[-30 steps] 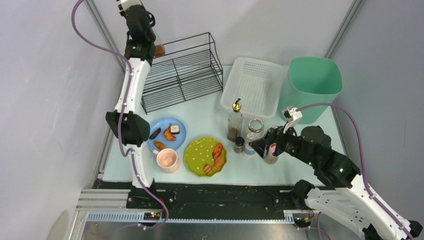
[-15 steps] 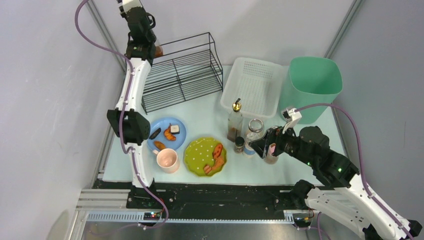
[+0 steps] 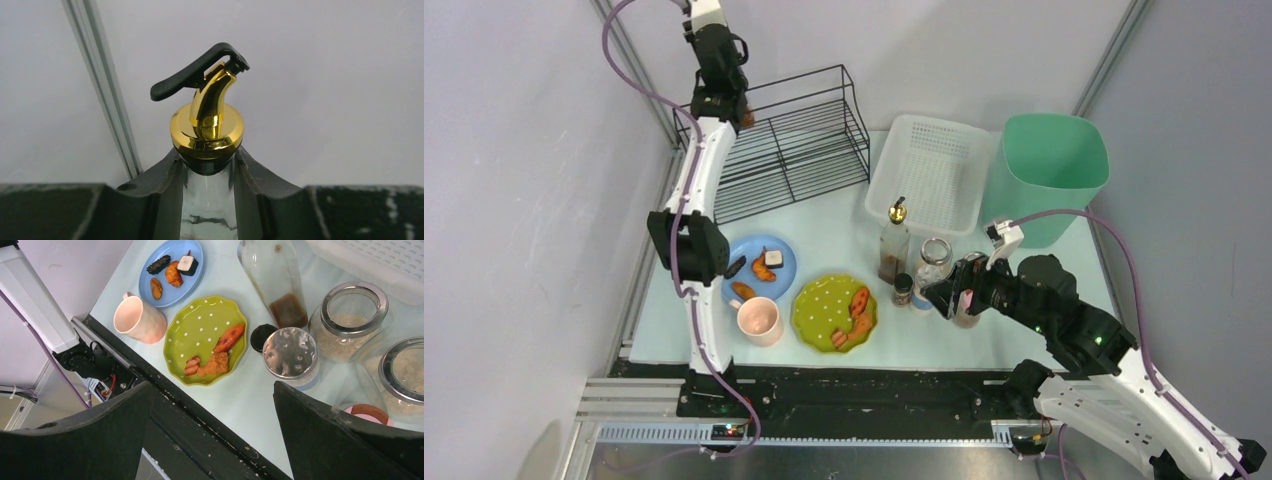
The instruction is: Clear the kitchen counter
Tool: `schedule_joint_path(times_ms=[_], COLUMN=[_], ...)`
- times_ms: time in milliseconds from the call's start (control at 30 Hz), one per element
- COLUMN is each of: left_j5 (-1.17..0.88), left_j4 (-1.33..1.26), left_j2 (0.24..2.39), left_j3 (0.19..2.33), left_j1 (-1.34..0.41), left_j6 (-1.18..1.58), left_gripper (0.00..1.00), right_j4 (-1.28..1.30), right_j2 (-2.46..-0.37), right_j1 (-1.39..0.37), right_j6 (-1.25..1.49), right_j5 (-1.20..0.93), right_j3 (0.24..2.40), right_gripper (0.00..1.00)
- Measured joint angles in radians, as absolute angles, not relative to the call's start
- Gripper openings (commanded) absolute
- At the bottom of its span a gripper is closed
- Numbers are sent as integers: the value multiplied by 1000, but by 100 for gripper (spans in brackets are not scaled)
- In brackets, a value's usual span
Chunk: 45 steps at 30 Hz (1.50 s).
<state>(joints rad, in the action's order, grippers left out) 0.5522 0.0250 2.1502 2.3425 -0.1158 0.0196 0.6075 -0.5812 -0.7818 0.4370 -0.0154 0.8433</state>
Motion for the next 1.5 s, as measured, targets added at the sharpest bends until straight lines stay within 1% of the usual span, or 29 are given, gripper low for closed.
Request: schedule_joint_path(times_ms=[333,867,967,1133,1200,1233,1267,1300,1333,1367,1433,1500], left_j5=[544,529,527,527,526,525,524,524,525,521,520,521], left_j4=[7,1,1,-6,-6,-5,-6,-6,-7,-22,-46,-64], left_j2=[2260,2326,2333,2338,2338,2338,2338,2338,2338,2338,2336,2328], left_j3=[2362,2465,2465,2465,2465,2465,2465,2464,2461,2457,2445,2420], left_j1=[-182,-234,-234,-237,-240,-241,-243,-244,-247,-248,-252,-257], left_j6=[-16,-7,1,2,2,2,2,1,1,4,-1,-7], left_gripper=[0,0,3,17,27,38,46,63,69,79,88,93], right_j4=[608,606,604,604,604,604,605,605,605,605,606,609], right_j2=[-579,-582,-581,-577,-574,-572,-570,-567,-564,-561,-555,-549], right_j1=[-782,-784,-784,-784,-784,-784,-784,-784,-784,-784,-784,-784], right_j6=[437,434,434,434,434,434,434,435,435,436,437,438], right_j5=[-15,-20,-21,-21,-21,-21,-20,-20,-20,-20,-20,-20], right_j3=[843,824,819,815,815,815,815,815,815,815,815,815], right_gripper=[94,94,95,95,95,95,95,95,95,95,95,95])
